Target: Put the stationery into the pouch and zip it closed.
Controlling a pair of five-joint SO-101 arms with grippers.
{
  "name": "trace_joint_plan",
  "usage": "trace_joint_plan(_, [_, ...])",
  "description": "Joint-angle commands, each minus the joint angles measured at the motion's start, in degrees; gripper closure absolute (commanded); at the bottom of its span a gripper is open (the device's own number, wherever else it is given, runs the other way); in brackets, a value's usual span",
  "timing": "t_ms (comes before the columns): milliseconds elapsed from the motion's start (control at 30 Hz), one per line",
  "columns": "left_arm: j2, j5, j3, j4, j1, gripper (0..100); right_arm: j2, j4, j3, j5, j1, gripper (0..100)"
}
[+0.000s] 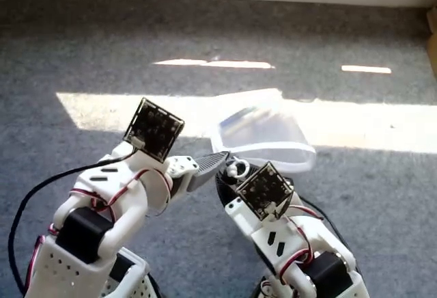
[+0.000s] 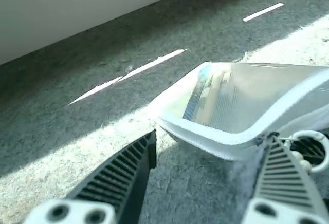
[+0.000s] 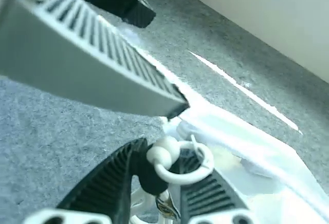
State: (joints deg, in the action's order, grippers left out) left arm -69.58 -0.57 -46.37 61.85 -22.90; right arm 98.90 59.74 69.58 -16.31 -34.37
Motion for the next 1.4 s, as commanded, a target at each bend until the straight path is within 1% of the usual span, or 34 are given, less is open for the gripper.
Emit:
trace_joint_plan(0, [-8.22, 0.35, -0.4, 2.37, -0.13, 69, 0.31, -1.45, -4.97, -0.7, 3.65, 99.4])
trace_joint_plan(167, [-13.58, 0.62, -4.09, 2.37, -0.66, 69, 0.31, -1.1, -7.43, -0.53, 4.97, 99.4])
trace_joint_plan(333, [-13.58, 5.27, -6.64, 2.29, -0.75, 69, 0.4, -1.1, -7.87, -0.35, 5.05, 99.4])
trace_joint_plan(467, [-13.58, 8.26, -9.63, 0.18, -1.98, 69, 0.4, -1.1, -7.96, -0.26, 7.78, 99.4])
trace_joint_plan(567, [-13.58, 8.26, -11.21, -1.49, -2.95, 69, 0.66, -1.1, -8.13, -0.26, 9.36, 99.4])
trace_joint_plan(667, [-13.67, 8.09, -11.38, -1.85, -3.47, 69, 4.35, -1.1, -8.4, -0.26, 9.19, 99.4])
trace_joint_plan(733, [-13.67, 8.0, -11.38, -1.85, -4.97, 69, 6.99, -0.92, -8.57, -0.26, 9.1, 99.4])
trace_joint_plan(833, [-13.58, 8.0, -11.82, -3.16, -6.9, 69, 5.93, 0.92, -9.54, -0.62, 9.1, 99.4])
trace_joint_plan(967, [-13.58, 8.0, -13.67, -6.51, -7.34, 69, 6.2, 1.1, -10.15, -0.62, 9.1, 99.4])
trace_joint_plan(1033, [-13.58, 7.91, -14.64, -8.7, -7.25, 69, 6.37, 2.86, -10.86, -0.79, 9.19, 99.4])
trace_joint_plan(1200, [-13.85, 7.91, -16.84, -13.36, -7.96, 73, 6.29, 9.19, -16.04, -4.84, 9.19, 99.4])
trace_joint_plan(1367, [-14.11, 8.0, -16.92, -13.27, -11.3, 73, 6.29, 11.12, -17.54, -6.68, 9.19, 99.4])
